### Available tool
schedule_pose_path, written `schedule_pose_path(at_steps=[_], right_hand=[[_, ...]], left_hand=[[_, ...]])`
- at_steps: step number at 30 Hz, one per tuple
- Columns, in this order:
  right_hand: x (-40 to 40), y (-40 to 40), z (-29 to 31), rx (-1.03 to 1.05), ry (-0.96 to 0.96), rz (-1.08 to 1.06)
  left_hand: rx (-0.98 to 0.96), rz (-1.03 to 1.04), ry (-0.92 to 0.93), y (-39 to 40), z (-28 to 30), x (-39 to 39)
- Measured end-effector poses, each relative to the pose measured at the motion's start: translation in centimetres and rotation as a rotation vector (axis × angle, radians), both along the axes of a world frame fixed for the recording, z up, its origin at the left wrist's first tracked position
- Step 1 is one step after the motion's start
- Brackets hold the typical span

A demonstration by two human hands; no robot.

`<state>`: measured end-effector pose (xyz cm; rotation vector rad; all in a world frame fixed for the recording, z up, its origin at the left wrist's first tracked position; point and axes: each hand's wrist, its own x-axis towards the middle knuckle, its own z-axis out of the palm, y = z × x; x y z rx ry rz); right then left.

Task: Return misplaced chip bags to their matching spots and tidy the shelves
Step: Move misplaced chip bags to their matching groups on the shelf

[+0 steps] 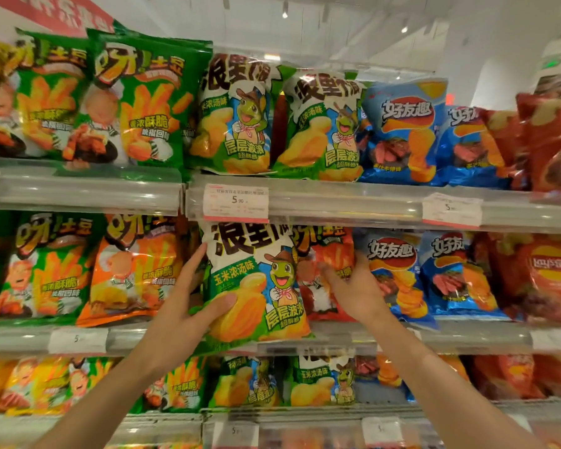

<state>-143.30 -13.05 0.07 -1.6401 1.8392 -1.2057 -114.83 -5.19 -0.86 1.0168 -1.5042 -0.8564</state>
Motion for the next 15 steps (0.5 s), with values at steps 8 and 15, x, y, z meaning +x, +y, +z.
schedule_pose_path(at_steps=[8,15], right_hand=[[-1.2,0.8,1.6,-0.036,0.028,-0.002],[-4.2,3.2,2.1,-0.054,0.032,-0.014]], left_hand=[[0.011,0.017,0.000,0.5,0.4,0.0],[0.023,0.010,-0.036,0.5,0.7,-0.5]])
